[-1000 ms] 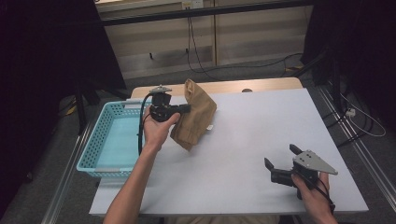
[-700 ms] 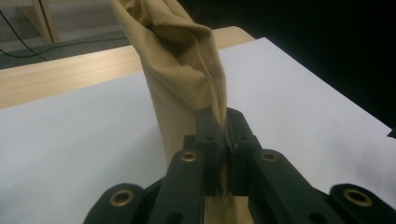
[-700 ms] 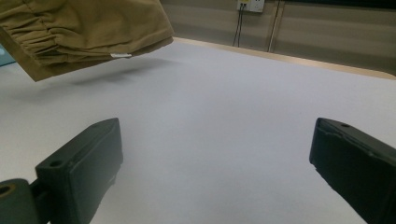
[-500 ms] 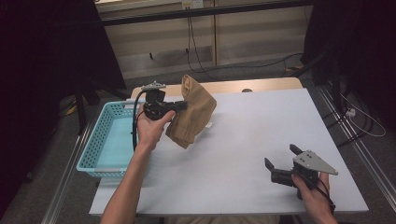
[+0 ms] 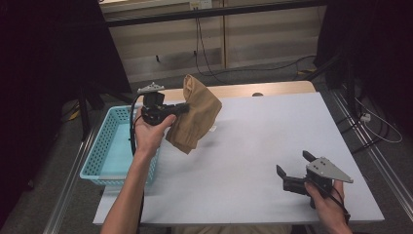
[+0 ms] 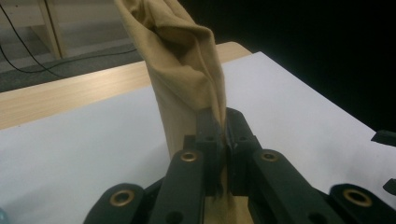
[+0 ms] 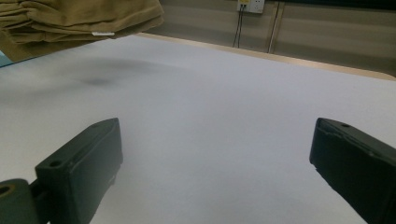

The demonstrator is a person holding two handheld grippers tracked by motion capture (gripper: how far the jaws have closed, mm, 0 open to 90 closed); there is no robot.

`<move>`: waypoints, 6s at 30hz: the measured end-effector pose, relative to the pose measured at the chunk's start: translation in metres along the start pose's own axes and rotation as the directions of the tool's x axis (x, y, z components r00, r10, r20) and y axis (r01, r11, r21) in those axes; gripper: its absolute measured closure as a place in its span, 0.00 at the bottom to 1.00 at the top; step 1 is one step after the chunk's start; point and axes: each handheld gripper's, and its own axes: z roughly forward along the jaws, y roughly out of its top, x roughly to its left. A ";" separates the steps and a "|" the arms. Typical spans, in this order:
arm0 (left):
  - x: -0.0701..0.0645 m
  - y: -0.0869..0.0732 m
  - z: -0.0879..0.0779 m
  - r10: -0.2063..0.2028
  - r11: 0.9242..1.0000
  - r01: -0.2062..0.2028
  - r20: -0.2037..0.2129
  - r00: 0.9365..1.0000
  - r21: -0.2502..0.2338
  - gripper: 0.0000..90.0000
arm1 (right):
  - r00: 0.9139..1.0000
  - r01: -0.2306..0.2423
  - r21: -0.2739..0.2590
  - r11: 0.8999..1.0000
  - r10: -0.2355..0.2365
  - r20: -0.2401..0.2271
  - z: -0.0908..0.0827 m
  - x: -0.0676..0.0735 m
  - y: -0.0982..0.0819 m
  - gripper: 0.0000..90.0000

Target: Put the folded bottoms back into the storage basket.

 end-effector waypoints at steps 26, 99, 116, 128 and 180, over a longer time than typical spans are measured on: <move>0.018 0.007 -0.050 -0.027 0.995 0.025 -0.023 0.999 -0.101 0.96 | 1.000 0.002 0.000 1.000 -0.002 0.000 0.001 0.000 0.000 0.02; 0.061 -0.024 -0.162 -0.116 0.977 0.078 -0.192 0.974 -0.196 0.96 | 1.000 0.006 0.011 1.000 -0.006 0.003 0.003 0.000 0.000 0.03; 0.080 -0.034 -0.150 -0.165 0.981 0.135 -0.229 0.959 -0.140 0.96 | 1.000 0.007 0.016 1.000 -0.007 -0.003 0.003 0.001 0.000 0.03; 0.086 -0.039 -0.136 -0.182 0.982 0.164 -0.238 0.954 -0.094 0.96 | 1.000 0.012 0.004 1.000 -0.011 -0.011 0.003 0.001 0.000 0.03; 0.109 -0.062 -0.099 -0.232 0.967 0.251 -0.247 0.941 0.049 0.96 | 1.000 0.020 0.000 1.000 -0.020 -0.023 0.001 0.003 0.000 0.03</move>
